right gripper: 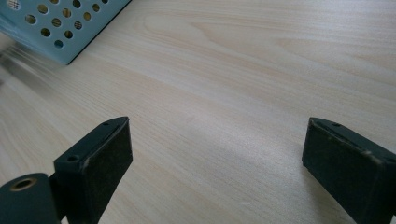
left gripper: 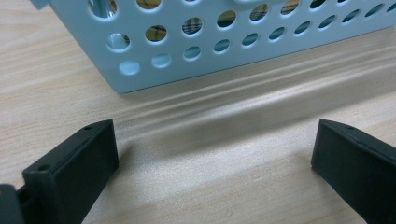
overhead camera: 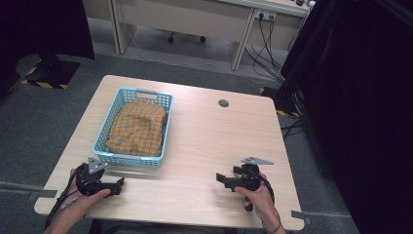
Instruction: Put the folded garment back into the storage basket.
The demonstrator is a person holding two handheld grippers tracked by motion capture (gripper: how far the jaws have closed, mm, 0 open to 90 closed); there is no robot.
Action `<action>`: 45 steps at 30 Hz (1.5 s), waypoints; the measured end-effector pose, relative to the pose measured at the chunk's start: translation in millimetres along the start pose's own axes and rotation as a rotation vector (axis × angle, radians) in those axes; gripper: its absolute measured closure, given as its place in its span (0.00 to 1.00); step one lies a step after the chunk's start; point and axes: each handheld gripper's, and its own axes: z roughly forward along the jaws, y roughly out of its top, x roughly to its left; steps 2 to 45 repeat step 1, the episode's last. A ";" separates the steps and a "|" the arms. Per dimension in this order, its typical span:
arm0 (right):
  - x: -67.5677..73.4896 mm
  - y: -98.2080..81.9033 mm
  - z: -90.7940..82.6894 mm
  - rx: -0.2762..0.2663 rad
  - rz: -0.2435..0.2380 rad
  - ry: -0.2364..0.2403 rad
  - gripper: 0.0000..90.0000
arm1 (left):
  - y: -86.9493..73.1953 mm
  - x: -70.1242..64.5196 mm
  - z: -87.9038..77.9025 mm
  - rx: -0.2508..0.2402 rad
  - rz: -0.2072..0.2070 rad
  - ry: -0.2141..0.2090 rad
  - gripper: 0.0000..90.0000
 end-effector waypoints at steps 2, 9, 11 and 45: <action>-0.4 -0.2 -0.2 -0.001 0.001 -0.001 0.10 | 0.0 0.0 0.0 0.000 0.000 0.000 0.00; -0.4 -0.2 -0.2 -0.001 0.001 -0.001 0.10 | 0.0 0.0 0.0 0.000 0.000 0.000 0.00; -0.4 -0.2 -0.2 -0.001 0.001 -0.001 0.10 | 0.0 0.0 0.0 0.000 0.000 0.000 0.00; -0.4 -0.2 -0.2 -0.001 0.001 -0.001 0.10 | 0.0 0.0 0.0 0.000 0.000 0.000 0.00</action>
